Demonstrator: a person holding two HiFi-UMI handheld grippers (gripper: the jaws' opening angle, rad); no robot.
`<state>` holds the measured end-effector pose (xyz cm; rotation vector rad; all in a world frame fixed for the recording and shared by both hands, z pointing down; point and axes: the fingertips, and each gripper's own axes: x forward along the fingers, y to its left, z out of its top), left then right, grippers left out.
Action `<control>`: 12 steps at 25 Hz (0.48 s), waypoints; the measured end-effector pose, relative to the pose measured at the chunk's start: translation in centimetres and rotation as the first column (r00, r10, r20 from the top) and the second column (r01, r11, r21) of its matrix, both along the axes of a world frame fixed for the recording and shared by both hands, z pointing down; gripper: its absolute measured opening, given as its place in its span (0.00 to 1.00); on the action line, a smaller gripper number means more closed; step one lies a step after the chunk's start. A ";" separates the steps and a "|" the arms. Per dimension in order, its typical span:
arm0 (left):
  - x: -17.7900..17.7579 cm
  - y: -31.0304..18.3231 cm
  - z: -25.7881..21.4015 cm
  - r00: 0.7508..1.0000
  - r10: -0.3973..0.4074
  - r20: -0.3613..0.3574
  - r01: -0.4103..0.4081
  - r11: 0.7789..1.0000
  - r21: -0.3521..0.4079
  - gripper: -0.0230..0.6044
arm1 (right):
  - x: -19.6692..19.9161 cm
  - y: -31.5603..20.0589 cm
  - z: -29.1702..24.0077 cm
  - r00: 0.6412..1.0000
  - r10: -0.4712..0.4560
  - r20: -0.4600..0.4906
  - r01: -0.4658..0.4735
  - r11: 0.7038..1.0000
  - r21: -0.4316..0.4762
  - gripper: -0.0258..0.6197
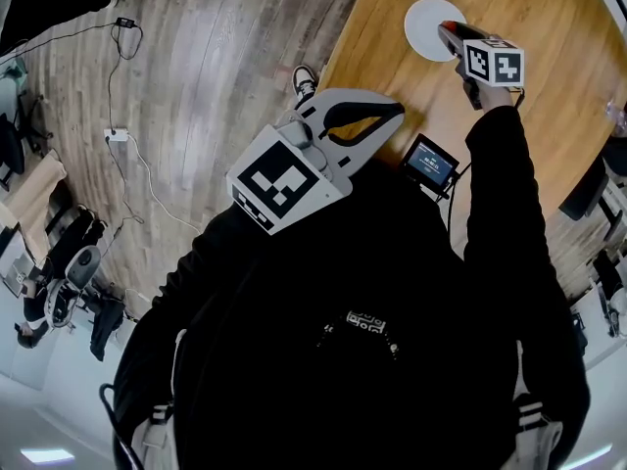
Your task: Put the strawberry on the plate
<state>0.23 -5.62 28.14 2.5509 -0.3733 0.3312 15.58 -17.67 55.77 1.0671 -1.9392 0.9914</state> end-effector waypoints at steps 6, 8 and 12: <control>-0.3 -0.1 0.4 1.000 -0.009 0.006 0.009 1.000 -0.007 0.03 | 0.9 0.1 1.2 0.998 0.012 -0.055 -0.013 1.000 -0.008 0.26; -0.4 -0.1 0.3 1.000 -0.015 0.005 0.015 1.000 -0.008 0.03 | 1.0 0.2 1.4 0.998 0.005 -0.068 -0.006 1.000 -0.012 0.26; -0.7 -0.1 0.7 1.000 -0.022 0.013 0.022 0.999 -0.024 0.03 | 1.1 0.1 1.7 0.996 -0.002 -0.084 0.001 1.000 -0.016 0.26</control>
